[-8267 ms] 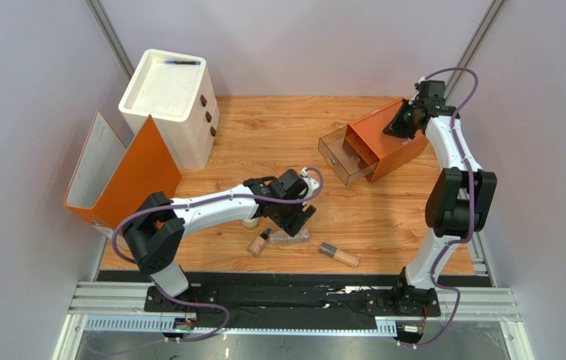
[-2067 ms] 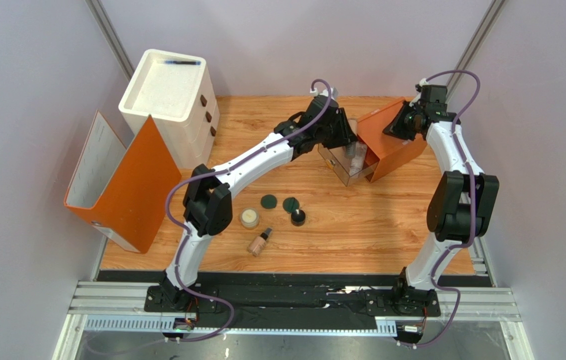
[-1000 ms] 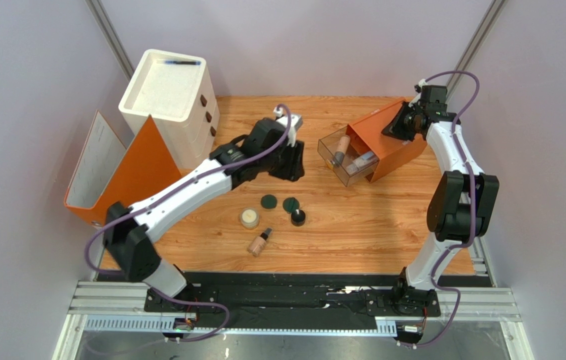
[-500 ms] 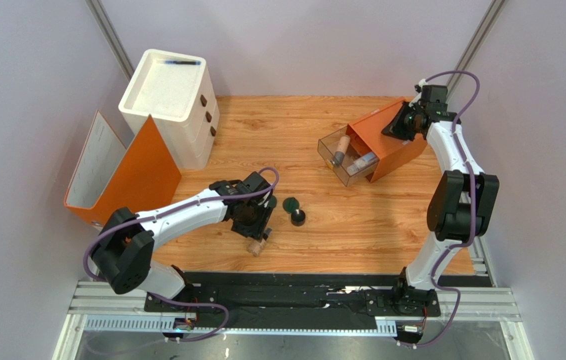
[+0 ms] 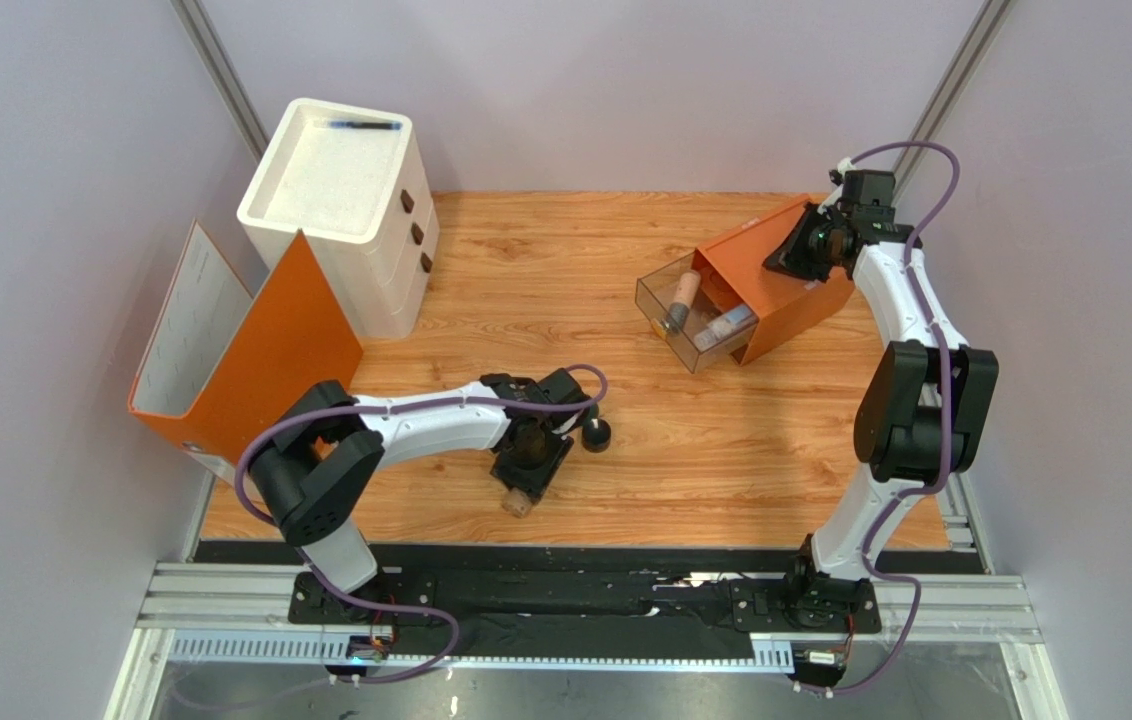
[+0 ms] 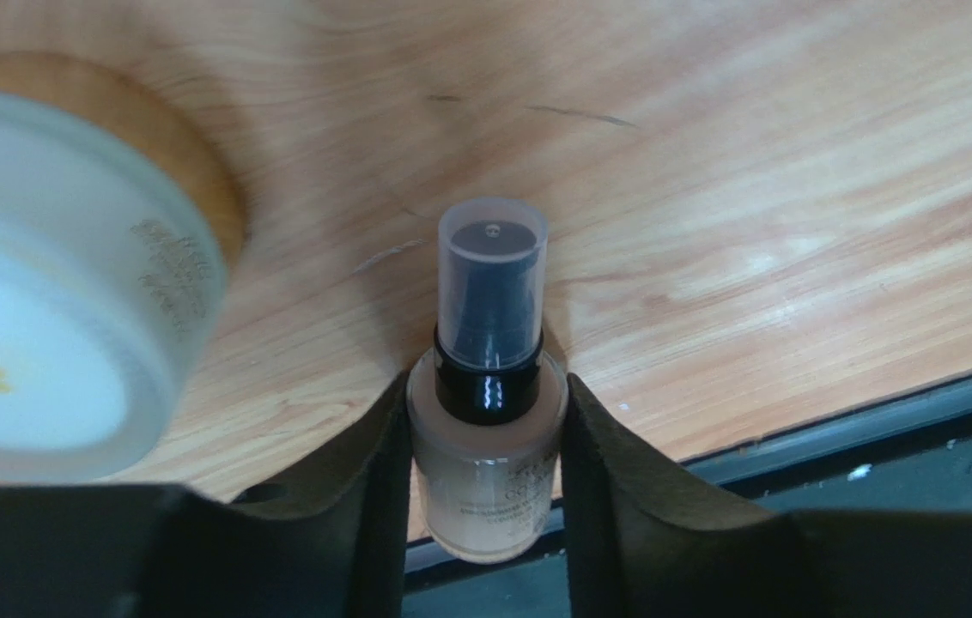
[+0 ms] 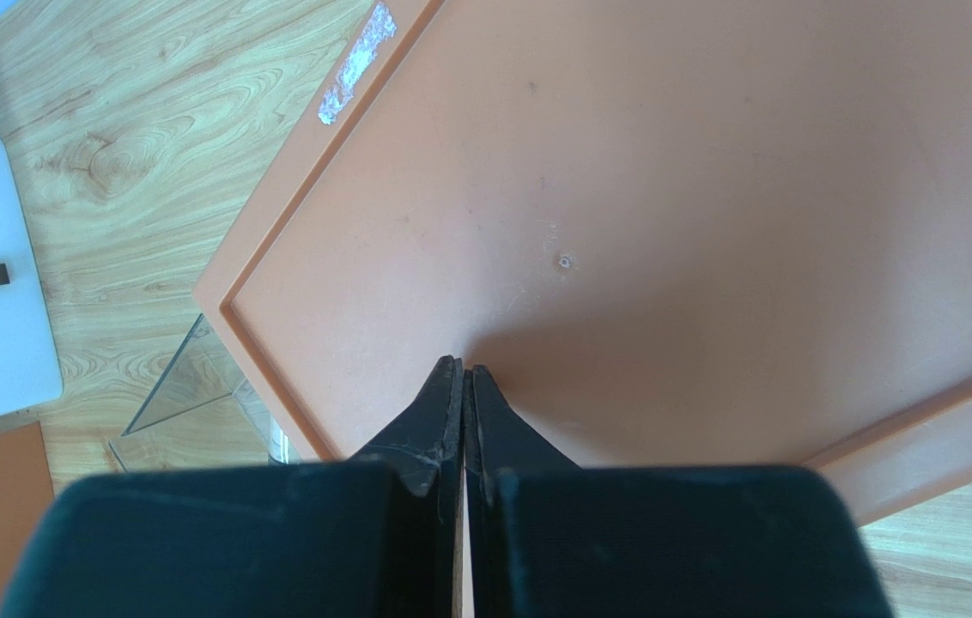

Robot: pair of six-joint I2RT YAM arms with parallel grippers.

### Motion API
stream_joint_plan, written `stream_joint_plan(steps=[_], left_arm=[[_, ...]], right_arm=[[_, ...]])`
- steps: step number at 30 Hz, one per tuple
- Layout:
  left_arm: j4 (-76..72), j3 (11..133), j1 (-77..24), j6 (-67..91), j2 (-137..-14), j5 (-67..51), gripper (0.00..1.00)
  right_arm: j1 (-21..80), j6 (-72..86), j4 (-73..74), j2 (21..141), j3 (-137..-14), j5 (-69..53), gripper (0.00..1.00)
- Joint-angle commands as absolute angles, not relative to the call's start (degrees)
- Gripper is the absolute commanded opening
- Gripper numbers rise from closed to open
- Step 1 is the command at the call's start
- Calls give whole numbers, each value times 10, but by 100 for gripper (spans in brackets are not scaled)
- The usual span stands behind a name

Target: Organize the makeup

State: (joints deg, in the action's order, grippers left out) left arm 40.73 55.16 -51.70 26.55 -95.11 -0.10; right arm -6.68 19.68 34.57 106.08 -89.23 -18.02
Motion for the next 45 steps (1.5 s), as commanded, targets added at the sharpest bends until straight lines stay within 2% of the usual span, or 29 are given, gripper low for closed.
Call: stream_joint_plan(steps=[1,2,8,14,18,21,27,38,39,40,42,43,45], left_arm=[[382,568,-546,262,-983,-1,15],[389,570,-551,261,-983,-1,0],[421,634,-564,251,-950,35,0],[417,794,-563,246,-938,100,0],[425,965,-559,257,-1007,96,0],[395,1047,-545,291,-1054,42,0],[244,1097,-501,441,-1120,-42,0],[244,1300,-488,510,-1282,-26,0],[249,1304,-487,510,-1287,-25,3],[254,1305,-486,509,-1291,-25,13],[258,1299,-483,507,-1290,-24,24],[263,1296,-483,508,-1289,-21,33],[273,1289,-482,504,-1284,-11,43]], right_arm=[[-59,166,521,1136,-829,-134,0],[-59,166,521,1136,-829,-134,0],[-60,166,521,1138,-830,-134,0],[-59,167,521,1138,-831,-134,0],[-59,166,521,1139,-831,-134,0],[-59,167,521,1139,-831,-134,0],[-59,166,520,1137,-831,-134,0],[-59,166,520,1137,-831,-136,0],[-59,167,520,1137,-831,-135,0],[-59,166,519,1136,-831,-136,1],[-59,166,522,1137,-831,-136,1],[-59,167,522,1136,-831,-135,1],[-59,166,522,1137,-831,-137,1]])
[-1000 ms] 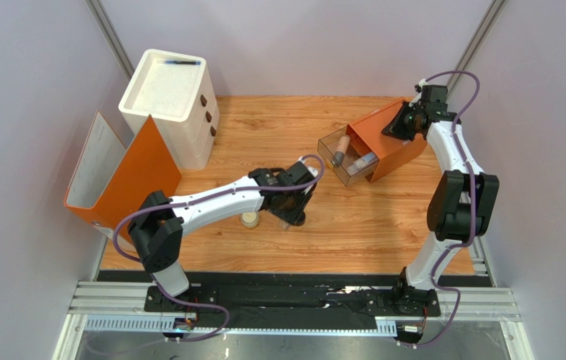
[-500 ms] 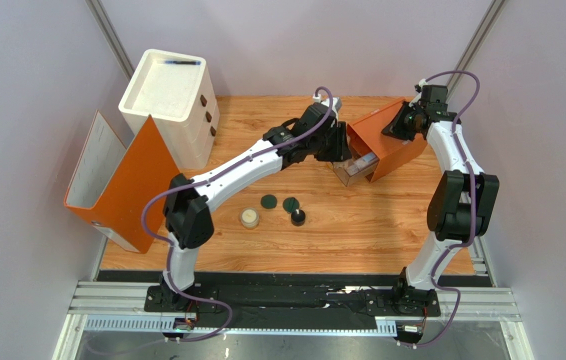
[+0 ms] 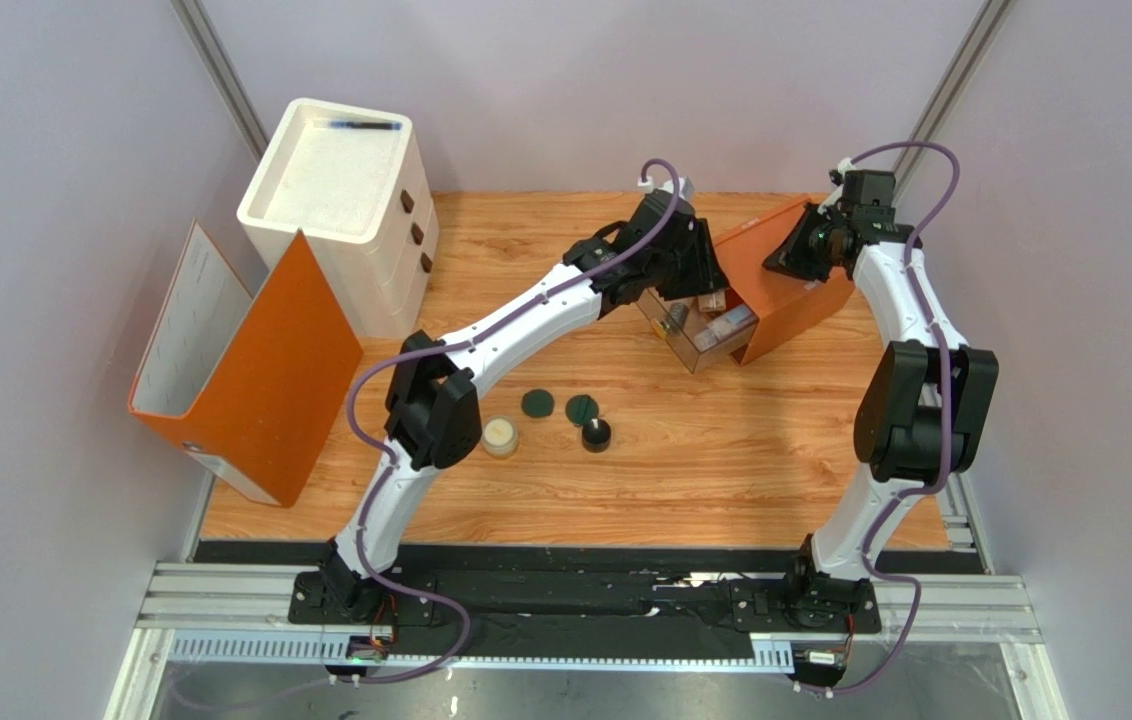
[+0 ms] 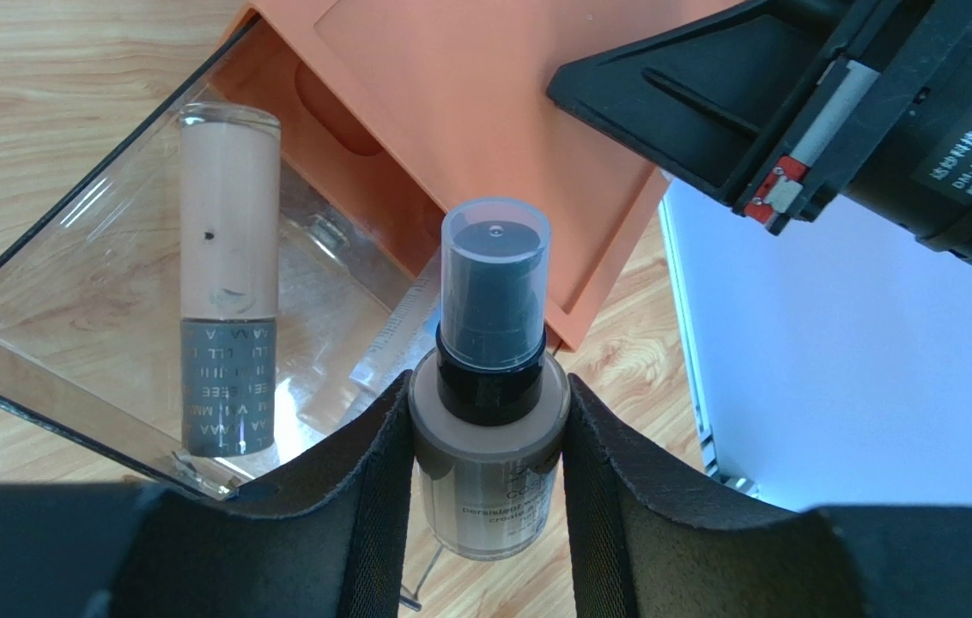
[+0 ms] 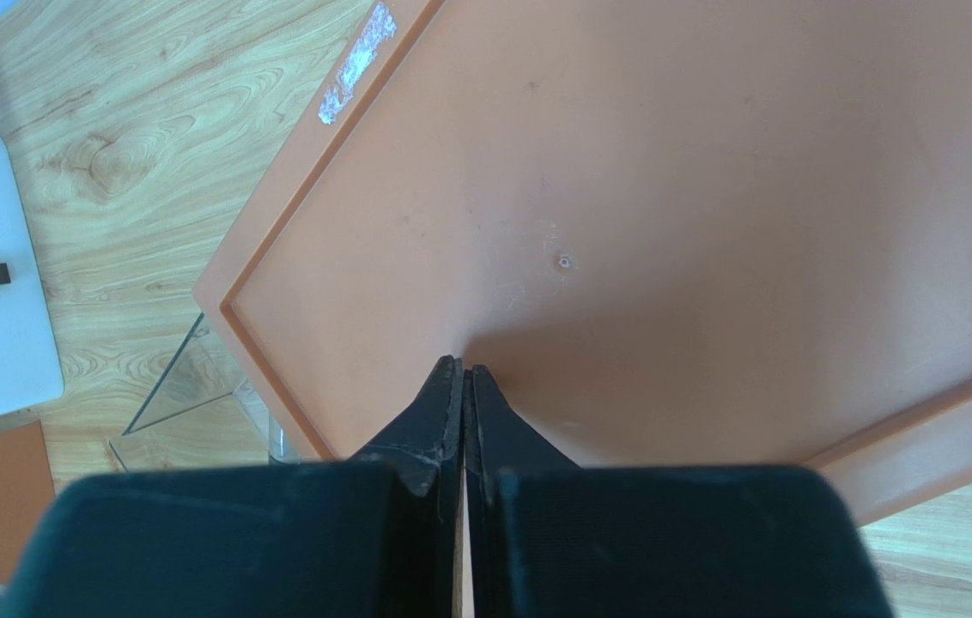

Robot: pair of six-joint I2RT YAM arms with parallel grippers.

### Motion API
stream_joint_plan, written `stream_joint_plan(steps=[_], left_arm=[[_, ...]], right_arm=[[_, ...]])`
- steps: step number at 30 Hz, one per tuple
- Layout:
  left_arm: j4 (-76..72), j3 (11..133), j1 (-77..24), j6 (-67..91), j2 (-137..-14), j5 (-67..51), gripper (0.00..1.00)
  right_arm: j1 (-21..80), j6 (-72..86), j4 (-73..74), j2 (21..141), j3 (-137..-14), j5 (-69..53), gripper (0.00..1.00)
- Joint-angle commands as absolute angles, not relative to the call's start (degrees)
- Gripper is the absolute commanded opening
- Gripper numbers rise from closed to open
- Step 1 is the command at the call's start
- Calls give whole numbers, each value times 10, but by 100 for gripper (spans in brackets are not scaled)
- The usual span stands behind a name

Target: Organize the makeup

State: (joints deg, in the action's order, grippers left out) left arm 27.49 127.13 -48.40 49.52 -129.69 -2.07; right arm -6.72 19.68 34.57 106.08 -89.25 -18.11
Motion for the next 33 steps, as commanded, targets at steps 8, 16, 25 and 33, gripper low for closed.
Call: stream_joint_plan(steps=[8,16,25,33], left_arm=[[269,1267,-478,490,-1256,-1,72],[216,1100,-445,490,-1144,13,3],[140,856,-393,569,-1035,24,0],[113,898,-391,611,-1129,-75,0]], right_arm=[[-60,168,521,1139,-831,-139,1],[-59,168,519,1140,-831,-141,0],[-59,169,519,1149,-833,-142,0],[-59,169,519,1150,-835,-142,0]])
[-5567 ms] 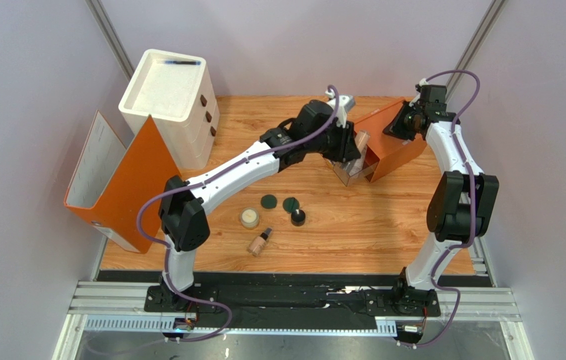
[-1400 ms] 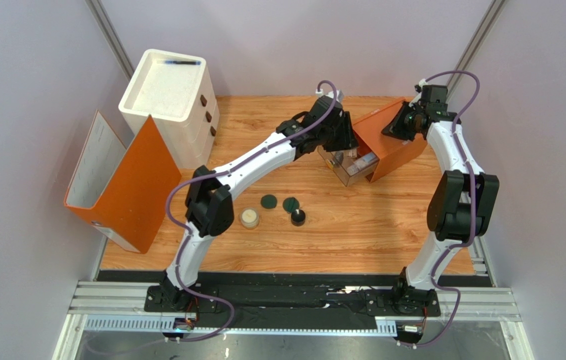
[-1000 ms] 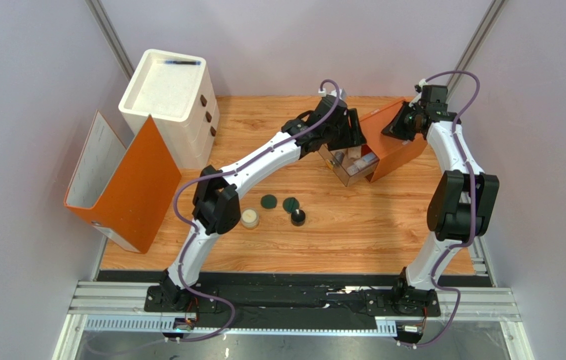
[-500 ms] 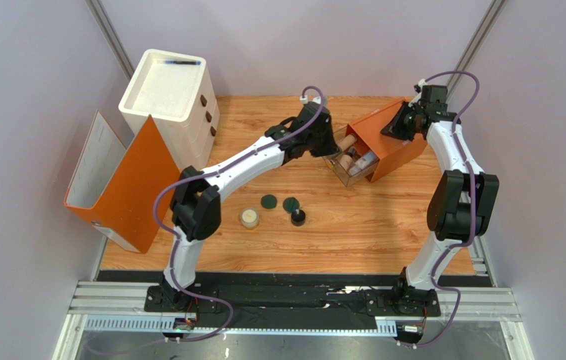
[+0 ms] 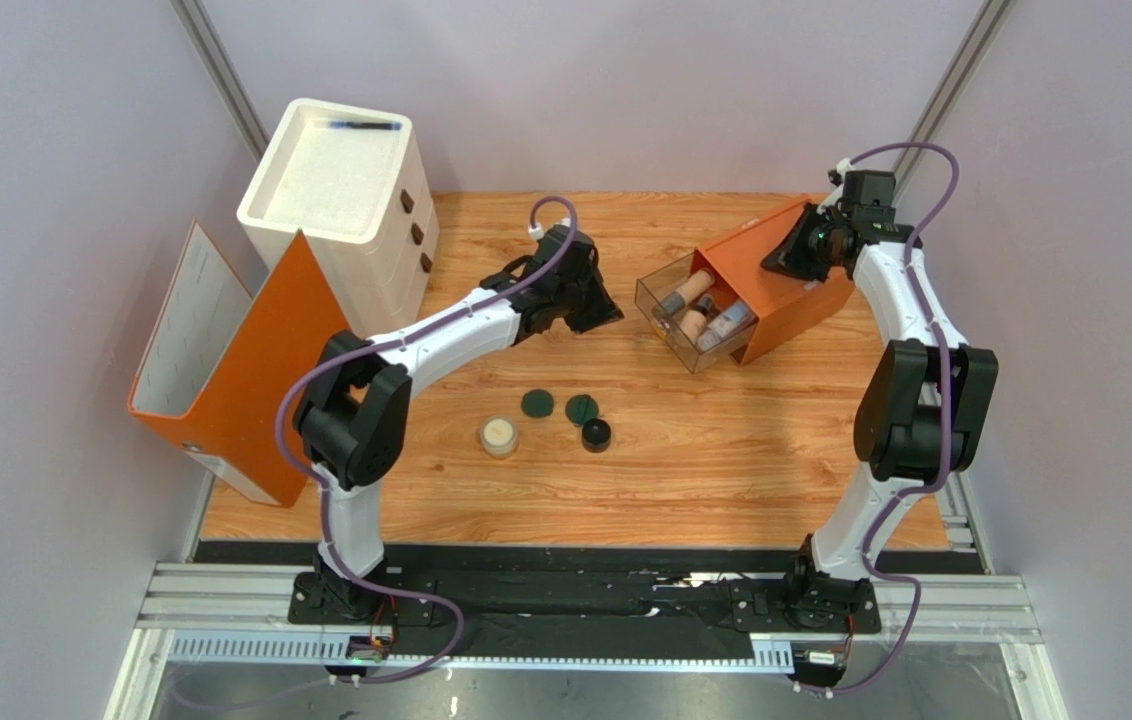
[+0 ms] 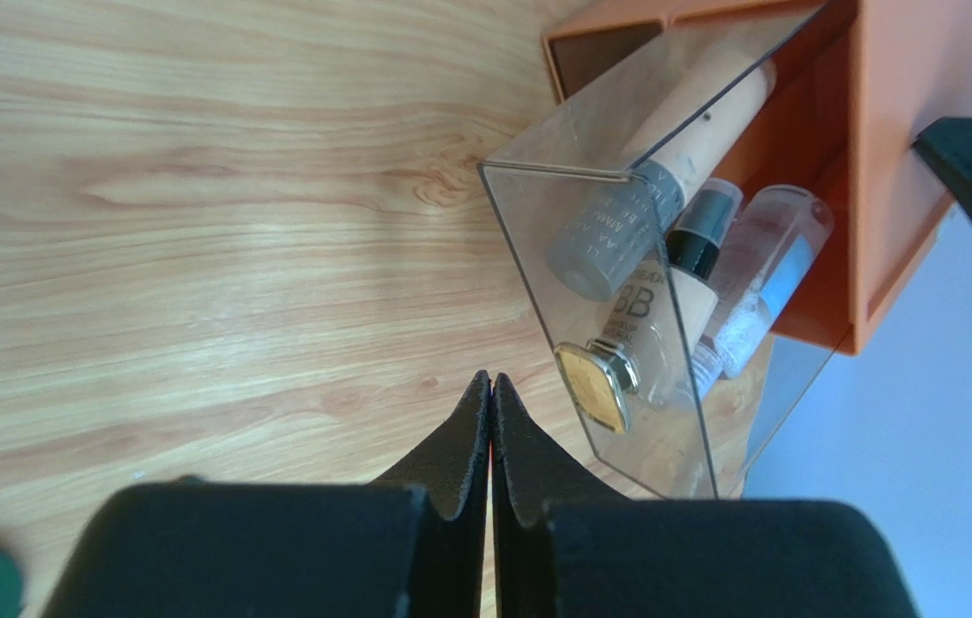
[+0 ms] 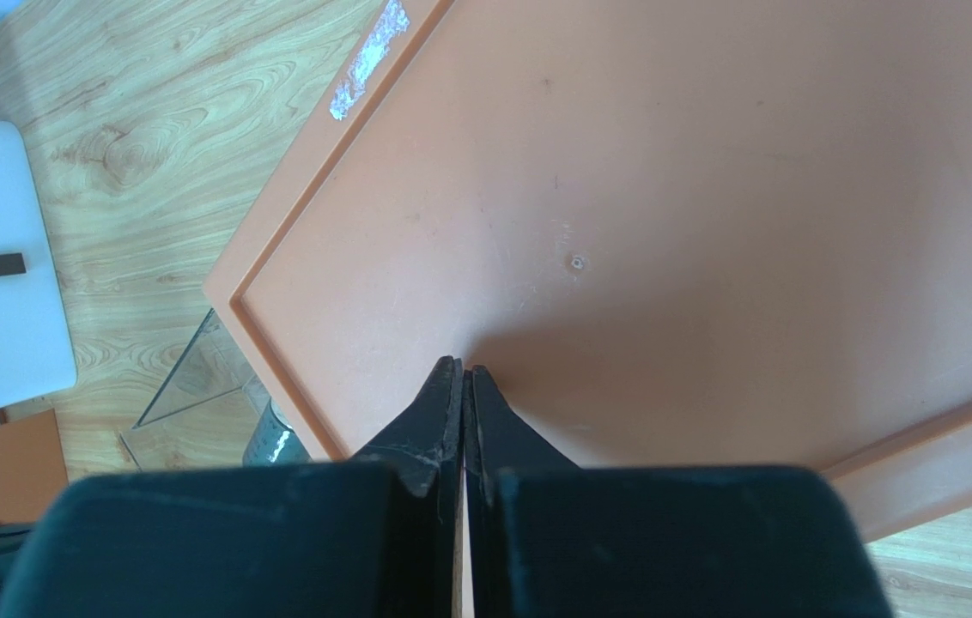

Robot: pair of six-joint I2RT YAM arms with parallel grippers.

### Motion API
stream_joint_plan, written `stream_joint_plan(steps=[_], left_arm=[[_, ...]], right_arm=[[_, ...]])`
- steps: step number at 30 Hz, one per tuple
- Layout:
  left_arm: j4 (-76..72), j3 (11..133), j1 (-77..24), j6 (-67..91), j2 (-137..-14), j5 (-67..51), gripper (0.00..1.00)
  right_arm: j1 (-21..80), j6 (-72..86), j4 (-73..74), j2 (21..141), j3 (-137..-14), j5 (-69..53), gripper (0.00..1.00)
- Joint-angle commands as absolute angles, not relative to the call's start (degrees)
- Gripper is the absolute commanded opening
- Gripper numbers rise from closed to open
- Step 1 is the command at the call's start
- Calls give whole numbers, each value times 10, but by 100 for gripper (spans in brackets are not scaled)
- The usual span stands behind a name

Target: Organize the makeup

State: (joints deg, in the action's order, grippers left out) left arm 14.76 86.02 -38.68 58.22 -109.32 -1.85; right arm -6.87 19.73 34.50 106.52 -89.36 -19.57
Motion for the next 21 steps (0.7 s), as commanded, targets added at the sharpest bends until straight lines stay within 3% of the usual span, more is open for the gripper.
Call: stream_joint_plan(steps=[1,6,9,15,21], left_arm=[[112,917,-392,613,-1147,-85,0],[147,1033,-418,606,-1221,-103,0],[173,1177,-440,612,-1306,-117,0],[190,1353,-468,663,-1423,-140,0],[153,1282,-462,677,-1396,-138,0]], right_arm=[[-59,168,521,1150,-835,-142,0],[-60,169,520,1155,-839,-141,0],[-60,168,520,1158,-842,-142,0],[-60,167,524,1158,-842,-143,0],[-61,167,522,1152,-839,-143,0]])
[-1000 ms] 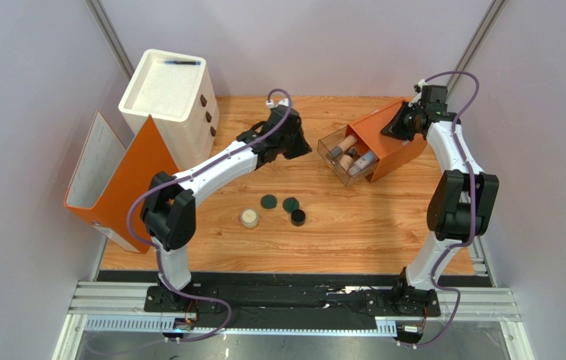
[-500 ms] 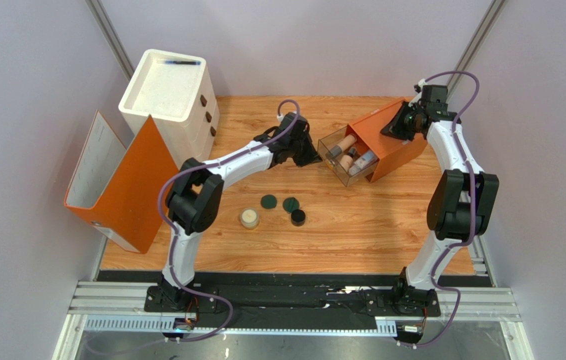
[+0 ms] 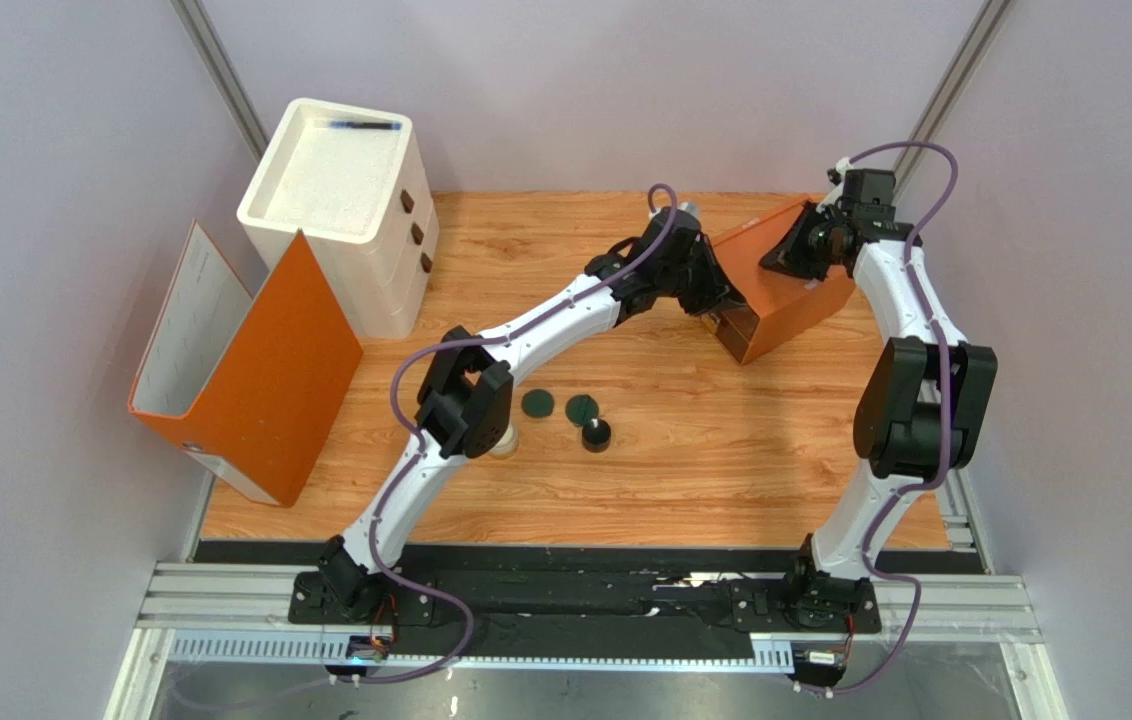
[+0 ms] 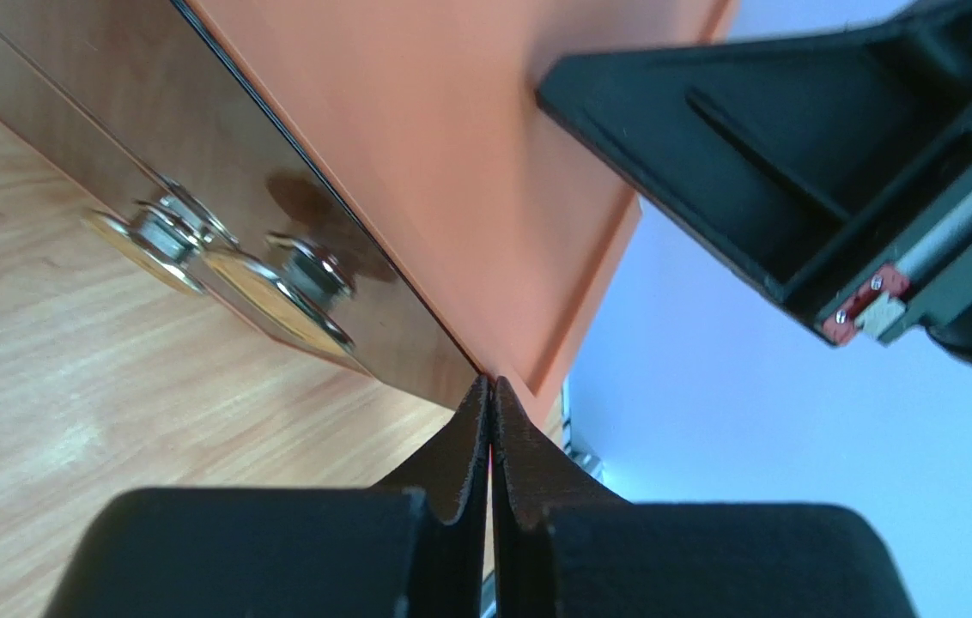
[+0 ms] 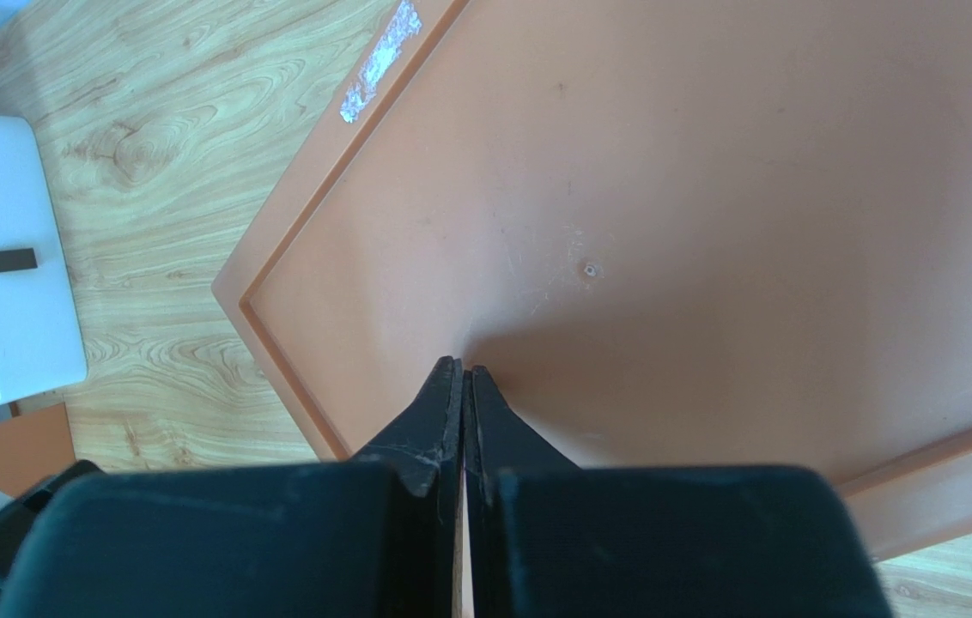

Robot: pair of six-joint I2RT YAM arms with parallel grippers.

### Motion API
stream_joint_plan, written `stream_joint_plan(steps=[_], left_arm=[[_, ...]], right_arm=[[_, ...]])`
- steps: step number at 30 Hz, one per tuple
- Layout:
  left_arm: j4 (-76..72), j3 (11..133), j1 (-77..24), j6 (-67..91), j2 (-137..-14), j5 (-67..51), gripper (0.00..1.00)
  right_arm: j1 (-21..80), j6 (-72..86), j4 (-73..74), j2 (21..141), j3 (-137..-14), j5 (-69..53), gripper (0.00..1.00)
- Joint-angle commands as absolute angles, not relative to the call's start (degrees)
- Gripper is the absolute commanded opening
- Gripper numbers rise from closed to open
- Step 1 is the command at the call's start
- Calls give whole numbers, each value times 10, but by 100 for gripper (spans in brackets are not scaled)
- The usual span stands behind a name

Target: Organize the makeup

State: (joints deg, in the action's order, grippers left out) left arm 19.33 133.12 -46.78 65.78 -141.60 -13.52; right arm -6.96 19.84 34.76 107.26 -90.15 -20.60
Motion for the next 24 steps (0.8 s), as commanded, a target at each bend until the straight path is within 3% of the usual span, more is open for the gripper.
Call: stream_joint_plan(steps=[1,6,13,18,24], left_arm=[[132,1261,-459,680,-1384,-139,0],[56,1118,-444,638,-1269,-148,0],[177,1070,-439,420,-1136,-105,1],[309,992,-466,244,-1050,-11,16],[319,804,-481,231,-963,19,34]], right_arm=[[-61,168,523,1152,-839,-144,0],[-61,169,517,1148,-835,-154,0],[-60,171,507,1126,-825,-163,1],[-60,171,498,1106,-819,-168,1],[-60,171,494,1093,-815,-178,2]])
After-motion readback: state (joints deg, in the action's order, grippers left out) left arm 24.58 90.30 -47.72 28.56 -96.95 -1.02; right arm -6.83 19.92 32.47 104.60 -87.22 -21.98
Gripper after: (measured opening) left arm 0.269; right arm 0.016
